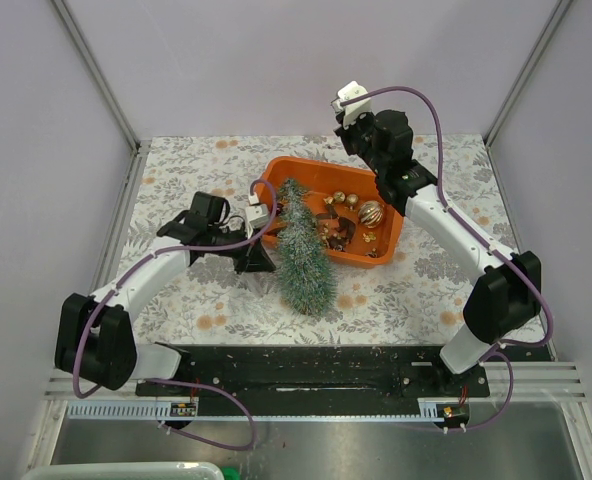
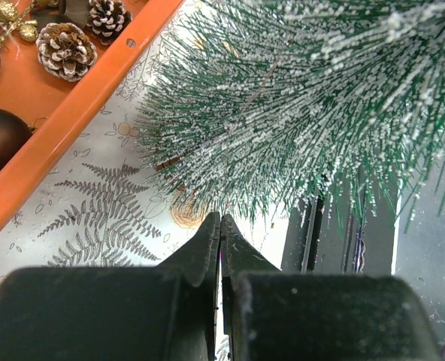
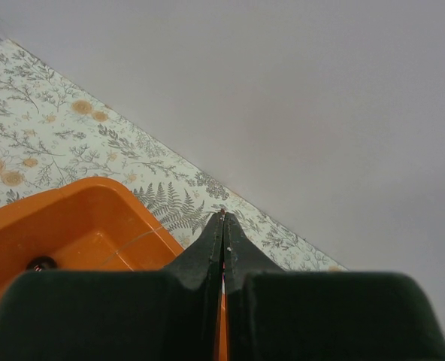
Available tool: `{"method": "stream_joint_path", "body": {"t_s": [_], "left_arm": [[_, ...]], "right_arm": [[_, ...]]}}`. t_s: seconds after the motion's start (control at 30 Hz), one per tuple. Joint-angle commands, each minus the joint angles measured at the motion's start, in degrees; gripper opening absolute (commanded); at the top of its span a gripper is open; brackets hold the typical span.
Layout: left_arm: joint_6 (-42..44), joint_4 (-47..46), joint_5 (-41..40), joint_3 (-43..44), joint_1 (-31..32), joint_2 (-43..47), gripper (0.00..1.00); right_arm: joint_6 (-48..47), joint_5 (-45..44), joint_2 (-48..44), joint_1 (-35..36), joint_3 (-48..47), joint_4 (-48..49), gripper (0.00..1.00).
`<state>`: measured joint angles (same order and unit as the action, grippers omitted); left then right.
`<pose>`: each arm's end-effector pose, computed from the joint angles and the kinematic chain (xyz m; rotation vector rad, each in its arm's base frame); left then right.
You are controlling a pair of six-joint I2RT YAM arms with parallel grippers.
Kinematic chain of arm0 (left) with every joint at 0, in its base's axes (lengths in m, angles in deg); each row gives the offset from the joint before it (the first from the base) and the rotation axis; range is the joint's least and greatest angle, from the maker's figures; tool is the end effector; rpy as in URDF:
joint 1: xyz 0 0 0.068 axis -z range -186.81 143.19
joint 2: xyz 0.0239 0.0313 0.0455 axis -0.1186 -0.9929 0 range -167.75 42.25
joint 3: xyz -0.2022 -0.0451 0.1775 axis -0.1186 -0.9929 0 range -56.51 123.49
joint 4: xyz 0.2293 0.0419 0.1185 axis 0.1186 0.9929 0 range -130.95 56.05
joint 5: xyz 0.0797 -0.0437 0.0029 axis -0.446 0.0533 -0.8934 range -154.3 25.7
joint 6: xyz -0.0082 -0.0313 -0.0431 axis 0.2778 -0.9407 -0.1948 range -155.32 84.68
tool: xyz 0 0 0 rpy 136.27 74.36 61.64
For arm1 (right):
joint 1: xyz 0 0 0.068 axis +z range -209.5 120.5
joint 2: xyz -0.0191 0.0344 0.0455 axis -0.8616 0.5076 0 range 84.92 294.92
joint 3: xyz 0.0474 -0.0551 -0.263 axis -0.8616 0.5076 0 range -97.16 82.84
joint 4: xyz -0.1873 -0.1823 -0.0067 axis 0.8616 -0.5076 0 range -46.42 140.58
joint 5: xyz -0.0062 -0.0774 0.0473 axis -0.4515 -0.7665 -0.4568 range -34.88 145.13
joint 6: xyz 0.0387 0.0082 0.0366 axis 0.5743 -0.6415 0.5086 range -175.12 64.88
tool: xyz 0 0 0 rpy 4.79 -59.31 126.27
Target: Decorate the small christmas tree
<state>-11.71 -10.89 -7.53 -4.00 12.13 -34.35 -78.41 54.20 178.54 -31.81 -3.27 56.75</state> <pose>0.2379 -0.1131 0.2493 1.1748 1.9402 -1.1769 0.3517 0.1839 0.4020 -0.6747 1.4445 0.0469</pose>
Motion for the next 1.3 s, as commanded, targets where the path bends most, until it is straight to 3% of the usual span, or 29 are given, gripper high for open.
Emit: {"method": "stream_joint_path", "body": {"t_s": [0.0,0.2,0.43,0.47,0.57,0.73,1.13,1.27], "left_arm": [[2.0,-0.4,-0.2,-0.7,-1.6,3.3,0.00],[3.5,0.5,-3.6,-2.7,-3.2,5.2,0.00],[6.6,4.8,-1.4,-4.3,-3.4,7.0,0.00],[7.1,5.4,-0.8,-4.9,-3.3,7.2,0.05],[10.4,7.9,1.4,-6.0,-3.1,8.0,0.44],[13.4,9.0,1.0,-7.9,-1.0,8.7,0.76],[-2.2,-6.1,-10.1,-8.8,5.4,3.5,0.86],[-4.8,-9.8,-14.9,-8.4,7.1,0.8,0.79]], "right_arm": [[-0.9,-0.2,-2.4,-0.2,-1.1,1.6,0.00],[-1.1,-0.3,-2.1,-0.2,-1.9,1.4,0.00],[-1.1,0.0,-1.9,-0.1,-1.8,1.3,0.00],[-1.2,-0.1,-1.5,-0.1,-1.9,1.2,0.00],[-1.3,-0.2,-1.0,-0.1,-2.1,1.2,0.00],[-1.2,-0.6,-0.3,-0.1,-2.8,1.2,0.00],[-0.5,-0.6,-0.1,-0.2,-3.1,1.4,0.00],[-0.7,-0.7,-0.2,-0.1,-3.2,1.5,0.00]]}}
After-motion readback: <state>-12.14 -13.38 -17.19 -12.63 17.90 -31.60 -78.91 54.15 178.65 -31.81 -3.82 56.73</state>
